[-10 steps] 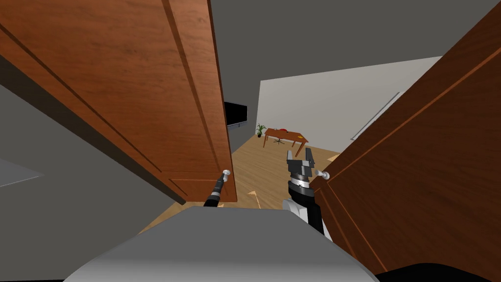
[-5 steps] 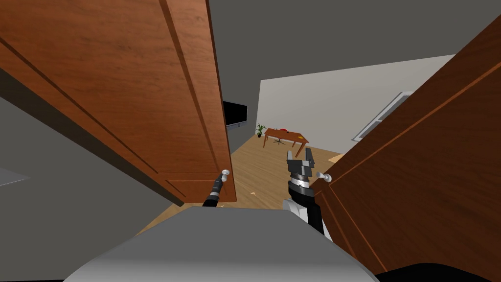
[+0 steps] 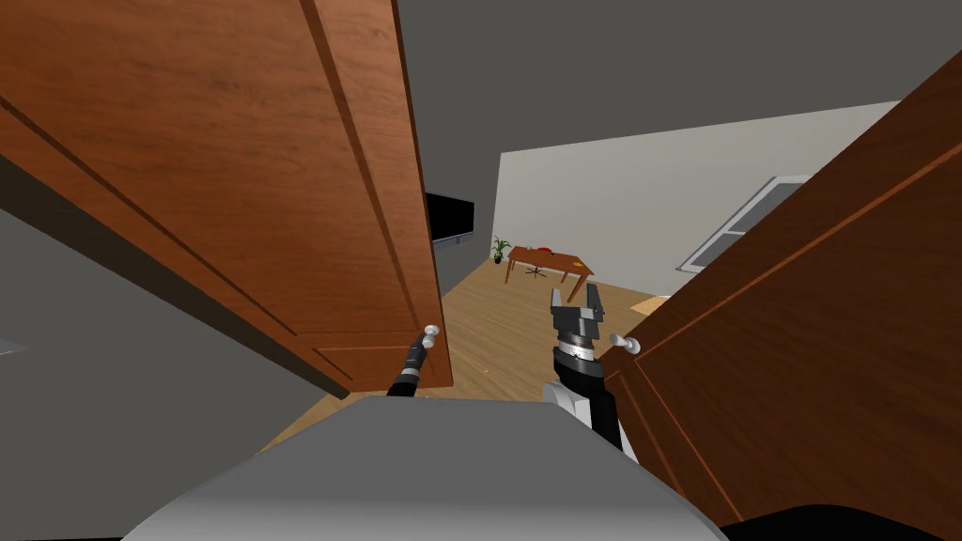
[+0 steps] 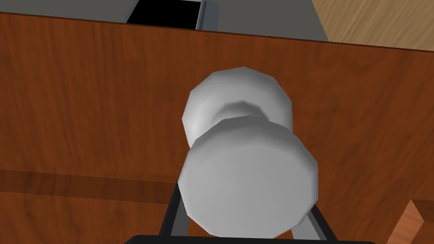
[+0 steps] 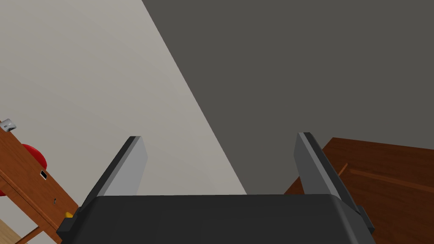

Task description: Push the door open

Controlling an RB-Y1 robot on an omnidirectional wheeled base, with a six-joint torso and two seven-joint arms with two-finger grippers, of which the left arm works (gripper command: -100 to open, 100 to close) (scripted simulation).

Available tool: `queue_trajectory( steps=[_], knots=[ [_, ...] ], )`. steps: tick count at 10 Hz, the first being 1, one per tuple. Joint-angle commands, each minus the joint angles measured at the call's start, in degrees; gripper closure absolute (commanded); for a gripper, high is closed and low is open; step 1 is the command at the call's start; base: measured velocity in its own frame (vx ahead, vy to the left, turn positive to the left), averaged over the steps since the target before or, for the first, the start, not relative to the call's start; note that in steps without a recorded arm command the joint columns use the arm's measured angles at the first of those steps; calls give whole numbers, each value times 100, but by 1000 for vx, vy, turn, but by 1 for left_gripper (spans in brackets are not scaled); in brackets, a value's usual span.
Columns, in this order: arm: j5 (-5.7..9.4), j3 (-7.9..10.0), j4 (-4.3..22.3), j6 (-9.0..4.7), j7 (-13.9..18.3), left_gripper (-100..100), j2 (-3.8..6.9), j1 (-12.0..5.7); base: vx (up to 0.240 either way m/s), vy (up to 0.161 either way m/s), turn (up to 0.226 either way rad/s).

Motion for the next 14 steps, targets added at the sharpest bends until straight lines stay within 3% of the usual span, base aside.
queue_trajectory(
  steps=[1,5,8,10,14],
  knots=[
    [53,-3,-43,-19,212,100,9,-22,45,-24,5],
    [320,-21,-8,-59,817,100,70,-56,47,-24,0],
    [407,-27,4,-72,1163,100,90,-67,46,-15,-1],
    [579,-39,27,-98,1537,100,129,-90,49,-26,-5],
    [751,-51,50,-124,2101,100,168,-112,45,-24,2]
  ],
)
